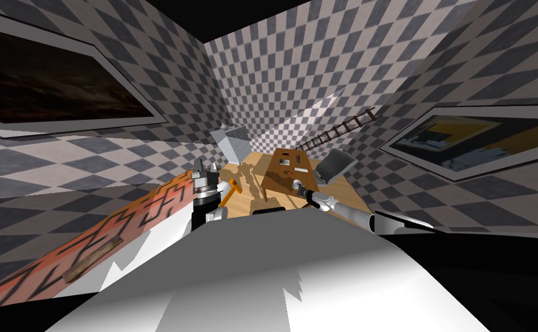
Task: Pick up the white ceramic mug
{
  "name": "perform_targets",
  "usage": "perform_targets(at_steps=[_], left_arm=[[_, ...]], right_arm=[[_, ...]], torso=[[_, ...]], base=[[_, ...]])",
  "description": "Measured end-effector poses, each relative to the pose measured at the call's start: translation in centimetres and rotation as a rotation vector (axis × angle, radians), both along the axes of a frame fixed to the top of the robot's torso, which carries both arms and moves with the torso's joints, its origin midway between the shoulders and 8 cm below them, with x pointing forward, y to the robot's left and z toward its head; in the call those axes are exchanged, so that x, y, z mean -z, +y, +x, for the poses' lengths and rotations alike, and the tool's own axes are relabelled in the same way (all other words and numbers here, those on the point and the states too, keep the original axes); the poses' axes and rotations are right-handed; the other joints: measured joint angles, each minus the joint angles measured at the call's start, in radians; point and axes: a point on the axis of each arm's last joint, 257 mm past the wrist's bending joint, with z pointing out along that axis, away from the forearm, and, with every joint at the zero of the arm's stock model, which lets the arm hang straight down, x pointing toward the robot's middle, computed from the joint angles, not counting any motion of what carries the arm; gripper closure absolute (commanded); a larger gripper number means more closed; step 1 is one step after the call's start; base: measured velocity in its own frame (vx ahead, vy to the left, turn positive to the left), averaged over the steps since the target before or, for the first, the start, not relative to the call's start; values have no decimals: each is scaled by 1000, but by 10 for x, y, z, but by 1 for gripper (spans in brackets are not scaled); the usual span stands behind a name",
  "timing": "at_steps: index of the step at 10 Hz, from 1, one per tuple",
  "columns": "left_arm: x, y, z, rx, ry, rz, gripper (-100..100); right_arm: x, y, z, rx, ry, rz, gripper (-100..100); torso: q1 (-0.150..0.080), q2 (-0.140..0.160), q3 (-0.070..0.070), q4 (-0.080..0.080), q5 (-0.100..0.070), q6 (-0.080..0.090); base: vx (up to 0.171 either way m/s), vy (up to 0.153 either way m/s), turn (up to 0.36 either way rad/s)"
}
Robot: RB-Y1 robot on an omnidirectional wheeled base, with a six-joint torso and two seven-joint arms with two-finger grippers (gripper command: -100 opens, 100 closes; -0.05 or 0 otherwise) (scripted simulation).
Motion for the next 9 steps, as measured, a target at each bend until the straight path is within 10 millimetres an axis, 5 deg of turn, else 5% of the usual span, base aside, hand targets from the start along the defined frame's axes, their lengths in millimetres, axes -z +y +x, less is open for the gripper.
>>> perform_targets(at_steps=[1,2,3,6,7,9], left_arm=[[0,0,0,0,0,0,0],[0,0,0,0,0,0,0],[0,0,0,0,0,0,0],[0,0,0,0,0,0,0],[0,0,0,0,0,0,0],[0,0,0,0,0,0,0]], right_arm=[[0,-9,-2,-17,-1,-41,-100],[0,-11,-2,-18,-2,-48,0],[0,-10,-2,-18,-2,-47,-100],[12,2,-4,-7,0,-45,-100],[13,2,-4,-5,-1,-47,100],[13,2,-4,-4,-1,-45,100]], torso=[[0,0,0,0,0,0],[0,0,0,0,0,0],[-1,1,0,0,0,0],[-5,-3,-2,-1,-1,0],[-4,-1,-1,0,-1,0],[-1,0,0,0,0,-1]], base=[[5,5,-1],[0,0,0],[23,-22,47],[45,-54,39],[4,-6,-2],[0,0,0]])
